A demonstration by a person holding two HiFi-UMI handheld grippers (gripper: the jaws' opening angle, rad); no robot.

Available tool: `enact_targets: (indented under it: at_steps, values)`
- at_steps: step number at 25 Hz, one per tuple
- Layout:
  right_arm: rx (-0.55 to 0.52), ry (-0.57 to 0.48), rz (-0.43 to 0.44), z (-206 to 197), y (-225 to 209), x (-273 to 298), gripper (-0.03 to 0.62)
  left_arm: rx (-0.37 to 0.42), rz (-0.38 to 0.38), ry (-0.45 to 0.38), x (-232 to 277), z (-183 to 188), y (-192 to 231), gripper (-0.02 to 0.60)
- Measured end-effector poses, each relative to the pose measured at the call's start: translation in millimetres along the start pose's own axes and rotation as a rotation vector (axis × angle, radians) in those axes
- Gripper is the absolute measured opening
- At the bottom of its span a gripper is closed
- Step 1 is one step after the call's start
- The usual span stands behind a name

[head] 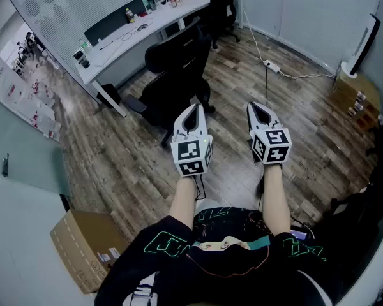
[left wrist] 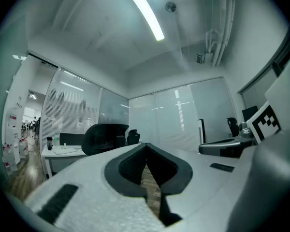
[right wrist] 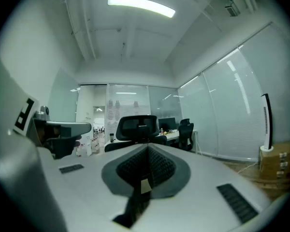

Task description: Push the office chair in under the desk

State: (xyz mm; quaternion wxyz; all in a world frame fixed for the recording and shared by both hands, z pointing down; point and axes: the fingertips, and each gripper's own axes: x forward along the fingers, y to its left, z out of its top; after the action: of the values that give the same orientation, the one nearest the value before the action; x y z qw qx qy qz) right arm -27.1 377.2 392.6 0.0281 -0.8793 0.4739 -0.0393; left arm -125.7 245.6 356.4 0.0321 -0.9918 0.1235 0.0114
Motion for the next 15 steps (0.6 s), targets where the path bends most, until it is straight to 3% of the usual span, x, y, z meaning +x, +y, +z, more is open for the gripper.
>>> enact_targets:
  at_steps: [15]
  values:
    - [0.007,-0.016,0.001,3.1,-4.4,13.9,0.005,0.01,0.019,0.011,8.6,-5.6,7.3,0.009]
